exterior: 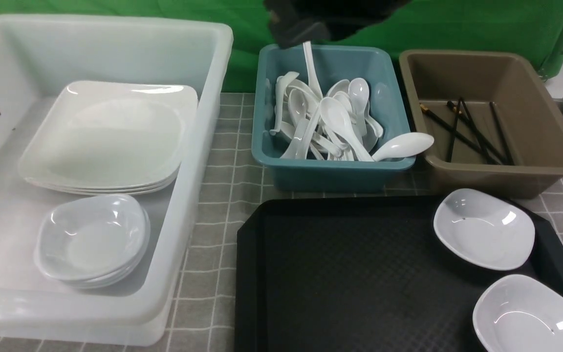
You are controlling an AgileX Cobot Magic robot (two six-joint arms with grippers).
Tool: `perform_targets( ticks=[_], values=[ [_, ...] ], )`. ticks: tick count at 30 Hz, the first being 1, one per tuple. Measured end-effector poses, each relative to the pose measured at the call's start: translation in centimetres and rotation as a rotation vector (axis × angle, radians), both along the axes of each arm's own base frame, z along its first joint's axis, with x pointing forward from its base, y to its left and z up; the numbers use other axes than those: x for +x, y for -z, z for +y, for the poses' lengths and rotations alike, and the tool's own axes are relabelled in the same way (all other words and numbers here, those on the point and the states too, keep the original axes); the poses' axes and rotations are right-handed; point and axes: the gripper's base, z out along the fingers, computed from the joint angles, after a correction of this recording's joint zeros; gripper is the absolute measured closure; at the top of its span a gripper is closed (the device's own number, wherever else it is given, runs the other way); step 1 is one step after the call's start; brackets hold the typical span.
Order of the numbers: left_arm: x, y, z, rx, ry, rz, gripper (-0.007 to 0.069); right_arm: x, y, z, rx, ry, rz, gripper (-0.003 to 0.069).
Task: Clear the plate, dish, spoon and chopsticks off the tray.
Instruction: Use the right arm to grab a small plate from the dinner plate
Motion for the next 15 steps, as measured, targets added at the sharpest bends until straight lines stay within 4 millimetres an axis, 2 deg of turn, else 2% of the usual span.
perform_targets(
  ticks=[2, 3, 4, 5, 7, 8, 9, 10, 12, 13, 14, 15],
  values=[
    [-0.2, -2.4, -2.3, 0.018, 0.082, -0.041, 0.031, -0.4, -0.9, -3.1, -0.081, 0.085, 0.005, 0.0632],
    [-0.2, -4.3, -4.8, 0.04, 0.167, -0.078, 0.042, -0.6, -1.5, -5.0, -0.104, 0.156, -0.017, 0.0632],
    [-0.2, -5.2, -6.1, 0.05, 0.208, -0.1, 0.0469, -0.8, -1.8, -6.2, -0.115, 0.204, -0.032, 0.0632],
    [-0.3, -6.6, -8.6, 0.065, 0.282, -0.134, 0.0531, -1.2, -2.4, -7.5, -0.124, 0.255, -0.054, 0.0632],
    [-0.8, -8.7, -13.9, 0.076, 0.427, -0.19, 0.0589, -2.0, -2.6, -10.0, -0.143, 0.341, -0.07, 0.0632],
    [-1.1, -9.2, -15.8, 0.078, 0.48, -0.203, 0.06, -2.3, -2.3, -10.7, -0.151, 0.366, -0.059, 0.0632],
    [-1.7, -9.8, -19.1, 0.081, 0.573, -0.221, 0.0611, -3.0, -2.3, -11.9, -0.155, 0.4, -0.059, 0.0632],
    [-2.0, -9.9, -20.4, 0.086, 0.612, -0.224, 0.0614, -3.2, -2.1, -12.3, -0.16, 0.411, -0.054, 0.0631],
    [-4.8, -9.0, -30.4, 0.113, 0.891, -0.183, 0.0622, -5.3, 0.6, -14.9, -0.204, 0.487, 0.025, 0.0631],
    [-5.9, -8.2, -33.3, 0.123, 0.967, -0.158, 0.0622, -5.7, 1.6, -15.6, -0.218, 0.513, 0.053, 0.0631],
    [-6.3, -7.8, -34.3, 0.133, 0.99, -0.144, 0.0622, -6.0, 2.4, -16.1, -0.229, 0.53, 0.076, 0.0631],
    [-7.7, -6.8, -37.3, 0.149, 1.064, -0.115, 0.0622, -6.6, 3.8, -16.8, -0.246, 0.562, 0.12, 0.0631]
  ],
)
